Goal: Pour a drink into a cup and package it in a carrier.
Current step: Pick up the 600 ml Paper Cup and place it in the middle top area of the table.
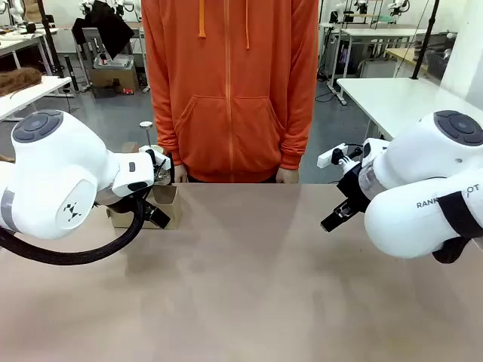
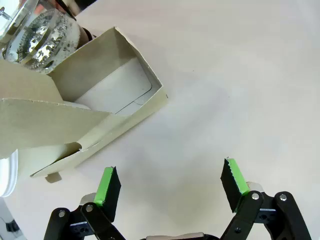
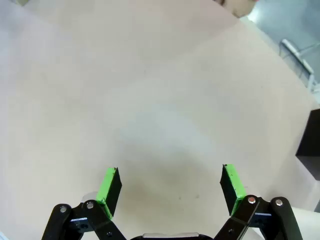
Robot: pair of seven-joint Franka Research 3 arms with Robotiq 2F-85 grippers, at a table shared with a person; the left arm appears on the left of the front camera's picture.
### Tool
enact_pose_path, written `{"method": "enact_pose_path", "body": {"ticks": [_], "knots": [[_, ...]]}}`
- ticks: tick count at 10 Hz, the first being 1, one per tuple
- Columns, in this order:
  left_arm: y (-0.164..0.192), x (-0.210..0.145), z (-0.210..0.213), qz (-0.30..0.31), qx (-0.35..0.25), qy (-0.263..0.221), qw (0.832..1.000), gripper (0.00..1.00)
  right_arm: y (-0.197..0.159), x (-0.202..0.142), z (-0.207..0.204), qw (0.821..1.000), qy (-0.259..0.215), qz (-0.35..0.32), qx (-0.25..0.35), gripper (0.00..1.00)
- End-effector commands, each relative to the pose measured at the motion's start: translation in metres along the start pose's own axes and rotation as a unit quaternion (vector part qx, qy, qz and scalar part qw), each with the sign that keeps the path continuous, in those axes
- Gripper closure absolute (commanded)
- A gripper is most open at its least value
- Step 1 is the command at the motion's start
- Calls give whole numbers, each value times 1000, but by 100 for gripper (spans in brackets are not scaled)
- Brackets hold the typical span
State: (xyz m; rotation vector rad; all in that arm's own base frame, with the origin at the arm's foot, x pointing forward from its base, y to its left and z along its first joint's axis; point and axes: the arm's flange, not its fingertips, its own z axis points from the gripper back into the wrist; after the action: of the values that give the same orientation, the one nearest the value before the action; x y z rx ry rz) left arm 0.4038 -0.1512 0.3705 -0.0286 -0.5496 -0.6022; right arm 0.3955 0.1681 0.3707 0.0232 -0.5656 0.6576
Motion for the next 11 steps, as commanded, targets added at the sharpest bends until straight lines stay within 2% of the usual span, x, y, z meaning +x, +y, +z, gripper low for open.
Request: {"method": "enact_pose_path", "body": {"ticks": [1, 8, 9, 11], "knots": [[0, 0, 0, 0, 0, 0, 1000, 0, 0, 0, 0, 1000, 0, 0, 0, 0], [0, 0, 0, 0, 0, 0, 1000, 0, 0, 0, 0, 1000, 0, 0, 0, 0], [0, 0, 0, 0, 0, 0, 1000, 0, -14, 20, 17, 1000, -9, 8, -1, 0], [0, 0, 0, 0, 0, 0, 1000, 0, -67, 76, 57, 998, -52, 34, 2, 0]]}}
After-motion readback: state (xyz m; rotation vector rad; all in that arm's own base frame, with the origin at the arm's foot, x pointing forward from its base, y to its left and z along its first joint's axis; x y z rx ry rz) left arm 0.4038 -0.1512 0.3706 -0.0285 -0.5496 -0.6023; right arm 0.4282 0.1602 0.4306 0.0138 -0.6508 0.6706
